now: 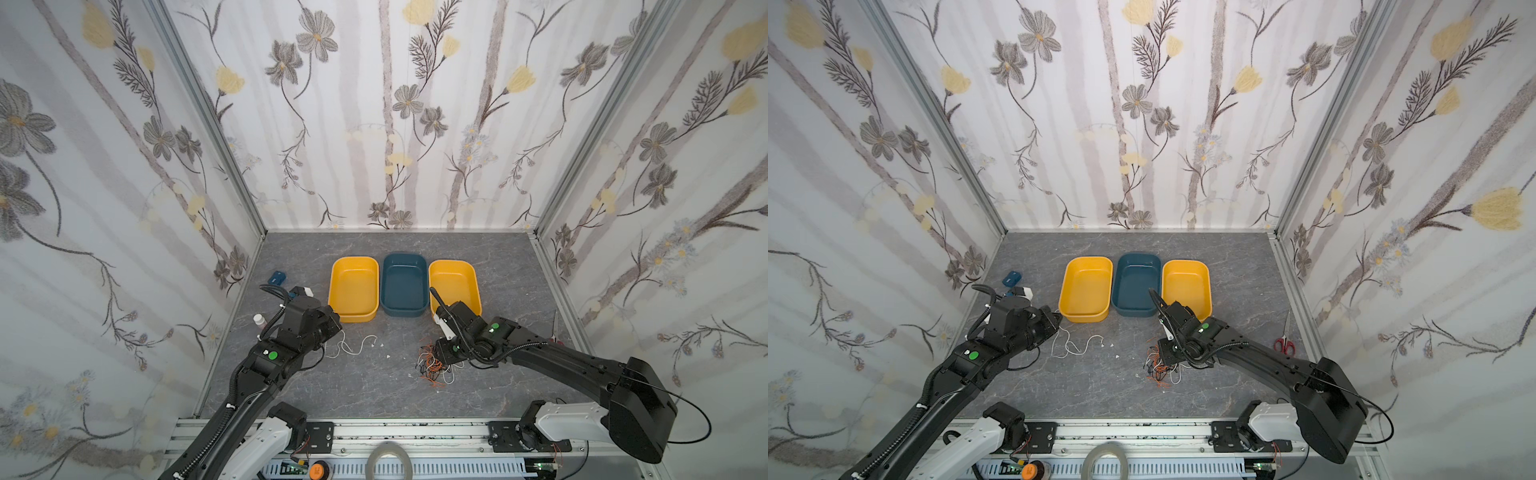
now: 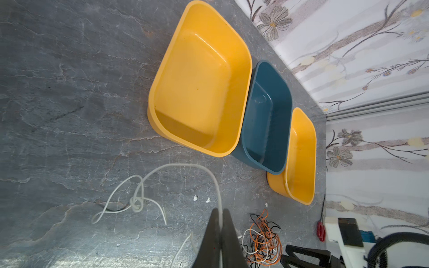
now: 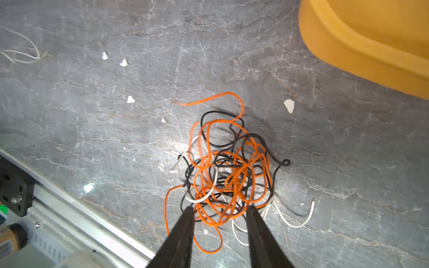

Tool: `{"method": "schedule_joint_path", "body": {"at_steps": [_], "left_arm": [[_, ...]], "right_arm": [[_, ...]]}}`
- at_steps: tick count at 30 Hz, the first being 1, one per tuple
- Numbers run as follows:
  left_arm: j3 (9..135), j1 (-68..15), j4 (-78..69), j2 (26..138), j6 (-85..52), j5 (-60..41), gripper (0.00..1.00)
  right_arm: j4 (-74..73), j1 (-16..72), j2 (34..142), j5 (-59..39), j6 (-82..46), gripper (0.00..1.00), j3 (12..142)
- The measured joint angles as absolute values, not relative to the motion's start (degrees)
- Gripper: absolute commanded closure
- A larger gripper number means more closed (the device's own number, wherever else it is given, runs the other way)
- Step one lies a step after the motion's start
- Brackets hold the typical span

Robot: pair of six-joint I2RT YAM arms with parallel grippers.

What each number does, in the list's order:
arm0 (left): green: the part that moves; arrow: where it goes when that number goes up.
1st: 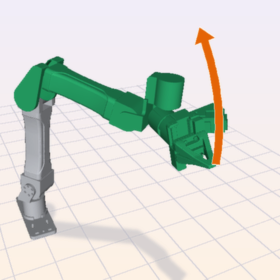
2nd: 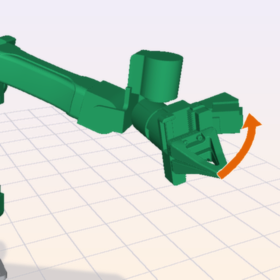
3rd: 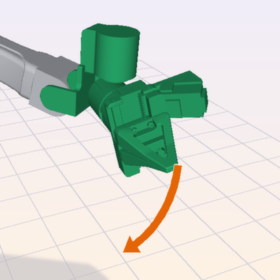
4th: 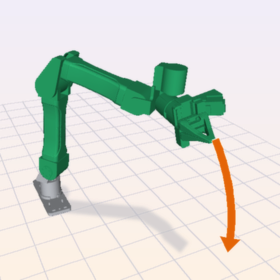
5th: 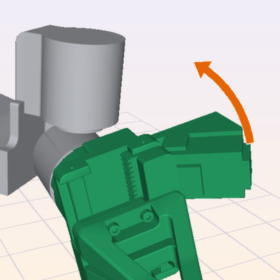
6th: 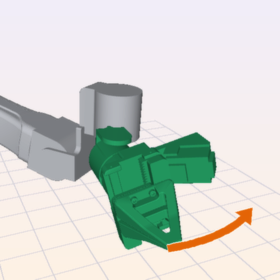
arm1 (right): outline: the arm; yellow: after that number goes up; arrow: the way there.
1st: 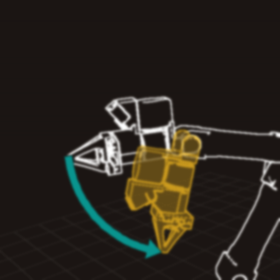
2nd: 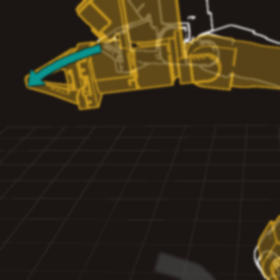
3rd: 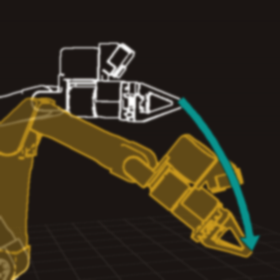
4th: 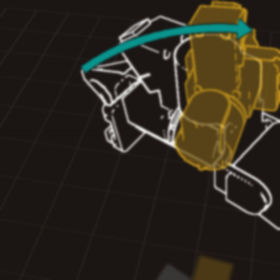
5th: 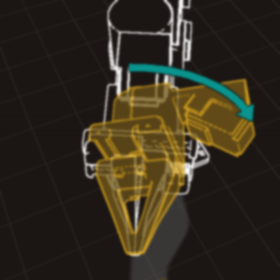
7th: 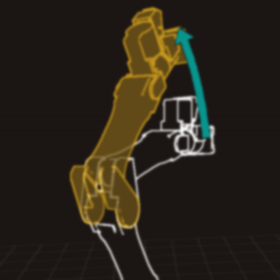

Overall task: Untangle the cables
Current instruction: 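Carry the white cable with the left gripper toward the large yellow bin, then lower the white cable into the large yellow bin and open the left gripper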

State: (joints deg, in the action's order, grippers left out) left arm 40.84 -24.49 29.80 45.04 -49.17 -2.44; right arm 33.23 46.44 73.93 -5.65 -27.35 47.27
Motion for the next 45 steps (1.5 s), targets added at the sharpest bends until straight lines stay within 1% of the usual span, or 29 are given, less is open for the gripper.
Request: {"method": "schedule_joint_path", "body": {"at_steps": [10, 13, 19, 27, 34, 45], "left_arm": [[37.67, -24.47, 32.12, 44.38, -48.18, -2.87, 1.0], [40.62, -24.47, 33.39, 44.34, -47.75, -3.07, 1.0], [52.27, -24.47, 35.86, 46.92, -44.31, -2.52, 1.0], [68.77, -24.4, 39.64, 55.46, -37.39, -0.38, 1.0], [80.64, -22.96, 39.33, 66.11, -32.56, -0.23, 1.0], [84.42, -18.63, 32.18, 81.08, -31.31, -5.21, 1.0]], "right_arm": [[34.89, 46.37, 72.47, -6.26, -26.48, 0.57, 48.36], [34.87, 46.37, 72.31, -6.28, -26.48, 0.57, 48.36], [34.74, 46.22, 71.83, -6.76, -26.5, 0.57, 48.38], [34.48, 45.54, 70.02, -6.87, -26.52, 0.57, 48.14], [34.44, 45.04, 68.16, -6.81, -26.52, 0.57, 47.66], [34.5, 45.04, 63.48, -5.76, -27.31, 0.57, 45.91]]}}
